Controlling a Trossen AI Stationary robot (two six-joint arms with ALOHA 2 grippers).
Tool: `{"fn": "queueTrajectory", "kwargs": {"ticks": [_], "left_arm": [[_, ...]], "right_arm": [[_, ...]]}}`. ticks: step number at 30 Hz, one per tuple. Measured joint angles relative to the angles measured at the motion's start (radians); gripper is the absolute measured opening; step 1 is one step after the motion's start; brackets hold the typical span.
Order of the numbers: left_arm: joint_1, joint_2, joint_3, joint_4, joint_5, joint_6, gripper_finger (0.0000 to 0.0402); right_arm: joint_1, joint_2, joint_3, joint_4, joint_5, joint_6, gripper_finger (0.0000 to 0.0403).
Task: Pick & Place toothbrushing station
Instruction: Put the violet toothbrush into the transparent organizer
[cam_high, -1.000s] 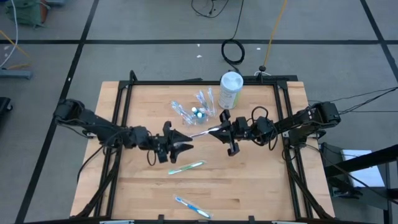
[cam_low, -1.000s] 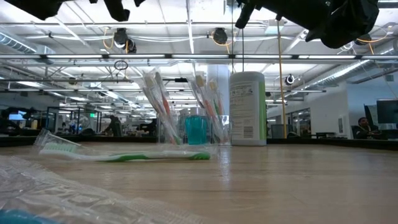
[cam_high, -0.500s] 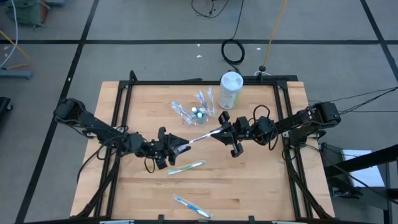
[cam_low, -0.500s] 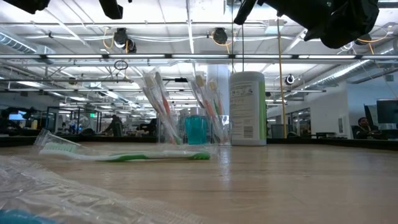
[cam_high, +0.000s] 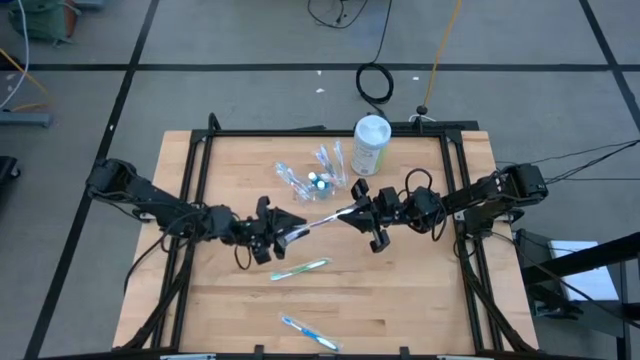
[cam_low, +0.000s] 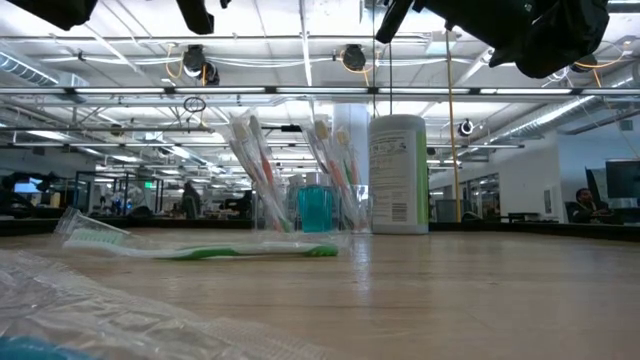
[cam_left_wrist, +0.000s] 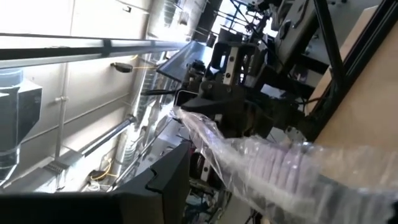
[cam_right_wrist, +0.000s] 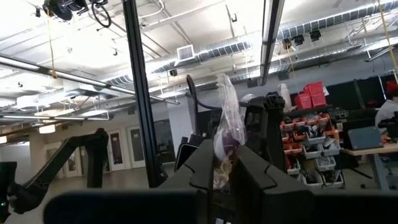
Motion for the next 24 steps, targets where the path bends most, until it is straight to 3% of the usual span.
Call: {"fn": "queueTrajectory", "kwargs": {"ticks": [7,17,24], "left_arm": [[0.013,0.000,0.000,0.000,0.098,0.006,0.0171],[0.013,0.000,0.000,-0.026,0.117,0.005,0.0084],[0.012,-0.002,0.000,-0.024,0.117,0.007,0.0056]], "right_arm": [[0.000,0.000,0.000,-0.001,0.000,0.000,0.0028],[0.000,0.000,0.000,-0.003,-0.001,0.000,0.0030],[0.000,0.000,0.000,-0.011,-0.001,0.000,0.0031]]}}
